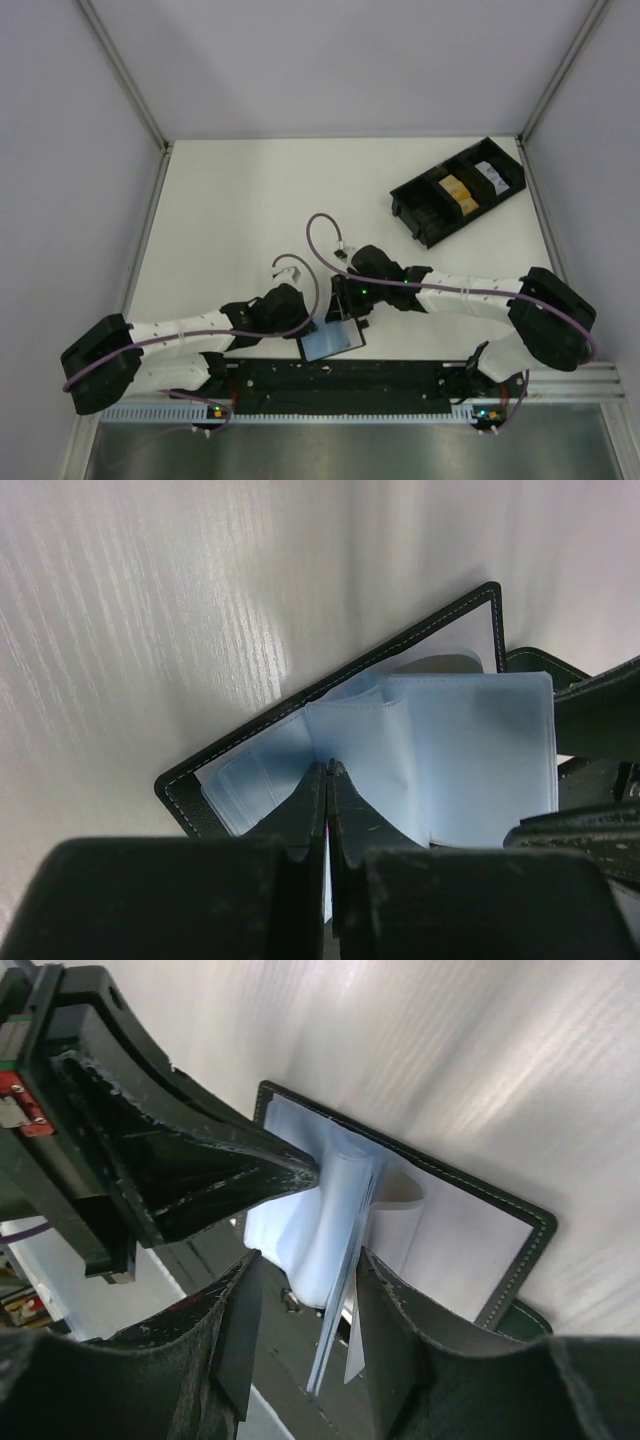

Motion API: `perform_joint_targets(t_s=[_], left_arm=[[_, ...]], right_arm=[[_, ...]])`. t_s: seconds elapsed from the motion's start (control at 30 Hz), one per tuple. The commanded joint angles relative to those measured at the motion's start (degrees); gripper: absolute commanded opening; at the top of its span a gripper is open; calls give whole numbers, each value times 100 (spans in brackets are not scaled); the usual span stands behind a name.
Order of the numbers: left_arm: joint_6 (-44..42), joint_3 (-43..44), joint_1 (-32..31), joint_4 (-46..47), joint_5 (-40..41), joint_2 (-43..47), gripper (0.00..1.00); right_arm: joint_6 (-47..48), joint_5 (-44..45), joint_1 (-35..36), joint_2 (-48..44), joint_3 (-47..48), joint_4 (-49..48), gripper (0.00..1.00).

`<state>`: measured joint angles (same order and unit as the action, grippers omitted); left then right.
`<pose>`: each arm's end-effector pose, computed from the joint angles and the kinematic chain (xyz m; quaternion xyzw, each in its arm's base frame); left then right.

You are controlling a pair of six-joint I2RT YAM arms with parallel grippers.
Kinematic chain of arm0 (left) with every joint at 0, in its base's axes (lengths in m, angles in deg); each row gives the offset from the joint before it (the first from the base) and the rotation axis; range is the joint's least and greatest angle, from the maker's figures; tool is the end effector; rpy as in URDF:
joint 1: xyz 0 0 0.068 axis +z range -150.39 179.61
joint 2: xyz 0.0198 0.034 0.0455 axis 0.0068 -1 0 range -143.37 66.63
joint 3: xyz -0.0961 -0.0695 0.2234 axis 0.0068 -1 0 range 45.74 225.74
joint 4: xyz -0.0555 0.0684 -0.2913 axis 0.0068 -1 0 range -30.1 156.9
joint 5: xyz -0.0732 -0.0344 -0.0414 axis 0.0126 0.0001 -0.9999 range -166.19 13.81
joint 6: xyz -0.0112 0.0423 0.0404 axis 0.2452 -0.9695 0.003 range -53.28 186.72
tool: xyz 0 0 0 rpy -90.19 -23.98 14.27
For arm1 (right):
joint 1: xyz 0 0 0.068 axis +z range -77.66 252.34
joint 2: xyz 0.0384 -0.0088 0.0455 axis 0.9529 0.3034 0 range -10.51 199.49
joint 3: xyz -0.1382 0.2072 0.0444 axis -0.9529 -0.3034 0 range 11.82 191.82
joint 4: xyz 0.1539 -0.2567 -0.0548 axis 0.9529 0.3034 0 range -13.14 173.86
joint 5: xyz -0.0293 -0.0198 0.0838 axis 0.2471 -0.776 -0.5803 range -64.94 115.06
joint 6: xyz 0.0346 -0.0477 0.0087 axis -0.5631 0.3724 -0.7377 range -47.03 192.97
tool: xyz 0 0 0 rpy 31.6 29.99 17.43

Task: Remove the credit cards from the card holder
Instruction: Remove the credit card from the card holder.

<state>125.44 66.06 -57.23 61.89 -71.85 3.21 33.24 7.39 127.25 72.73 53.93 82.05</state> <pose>0.1353 -0.2012 0.0891 -0.0289 0.9329 -0.2833 0.2204 0.1785 0.2771 0.1259 -0.1778 0.9016 0.3669 0.1444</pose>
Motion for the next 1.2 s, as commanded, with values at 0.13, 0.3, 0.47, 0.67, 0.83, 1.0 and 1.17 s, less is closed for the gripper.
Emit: perform_joint_targets(t_s=[0.13, 0.3, 0.47, 0.67, 0.83, 1.0, 1.17], left_arm=[[175, -238, -38, -280, 383, 689, 1], [263, -361, -38, -456, 524, 1217, 6], [412, -528, -38, -404, 551, 1577, 10], [456, -581, -38, -325, 480, 1727, 13], [483, -590, -38, -333, 471, 1754, 13], [439, -389, -38, -1043, 769, 1982, 16], [351, -265, -38, -1617, 947, 2491, 21]], right_arm=[[-115, -342, 274, 34, 421, -466, 42], [-79, -369, 336, 174, 570, -449, 43], [-18, -255, 379, 342, 702, -361, 44], [97, -17, 380, 429, 694, -167, 44], [149, 299, 371, 491, 615, -71, 44], [97, 379, 318, 517, 369, -149, 44], [-79, 115, 213, 526, 17, -693, 43]])
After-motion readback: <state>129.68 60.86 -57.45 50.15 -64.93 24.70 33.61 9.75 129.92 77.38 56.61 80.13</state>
